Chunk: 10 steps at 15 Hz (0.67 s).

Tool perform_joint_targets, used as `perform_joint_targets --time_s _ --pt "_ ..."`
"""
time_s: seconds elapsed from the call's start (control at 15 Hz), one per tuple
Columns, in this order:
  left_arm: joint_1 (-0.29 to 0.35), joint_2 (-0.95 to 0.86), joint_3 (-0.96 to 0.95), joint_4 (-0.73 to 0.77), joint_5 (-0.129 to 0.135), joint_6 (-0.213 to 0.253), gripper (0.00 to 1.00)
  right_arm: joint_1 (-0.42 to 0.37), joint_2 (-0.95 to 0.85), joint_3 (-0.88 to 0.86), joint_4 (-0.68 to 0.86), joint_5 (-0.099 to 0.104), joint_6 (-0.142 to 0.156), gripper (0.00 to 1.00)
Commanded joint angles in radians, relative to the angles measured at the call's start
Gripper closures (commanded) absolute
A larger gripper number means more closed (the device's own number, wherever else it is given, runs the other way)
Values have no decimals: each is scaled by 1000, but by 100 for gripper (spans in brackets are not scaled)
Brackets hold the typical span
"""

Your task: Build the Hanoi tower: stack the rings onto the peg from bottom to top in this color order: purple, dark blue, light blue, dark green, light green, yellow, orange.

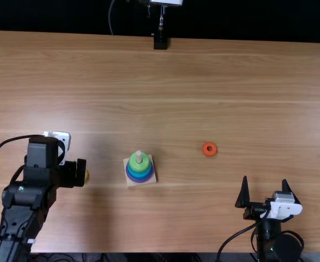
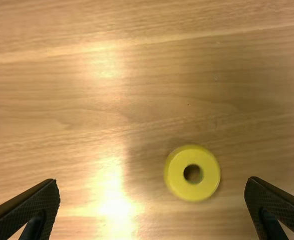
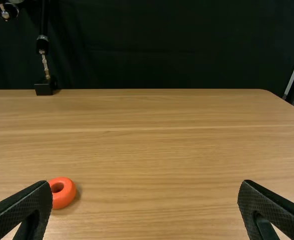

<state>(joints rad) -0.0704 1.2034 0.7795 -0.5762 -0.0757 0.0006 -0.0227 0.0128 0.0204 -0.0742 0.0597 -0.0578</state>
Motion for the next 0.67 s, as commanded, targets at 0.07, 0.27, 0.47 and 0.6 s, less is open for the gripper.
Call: perform_joint_targets --time_s 0.07,0.27,0.47,0.6 --pt "4 62 40 2 4 -41 0 -13 -13 -8 -30 -1 -5 0" --pt "3 159 79 -7 2 -41 0 -13 -13 -8 -30 -1 -5 0" --pt "-3 219 96 -5 2 -34 0 -13 -13 -8 -30 -1 -5 0" --pt "-8 259 98 -5 2 -34 0 -13 -13 -8 -32 -1 -5 0"
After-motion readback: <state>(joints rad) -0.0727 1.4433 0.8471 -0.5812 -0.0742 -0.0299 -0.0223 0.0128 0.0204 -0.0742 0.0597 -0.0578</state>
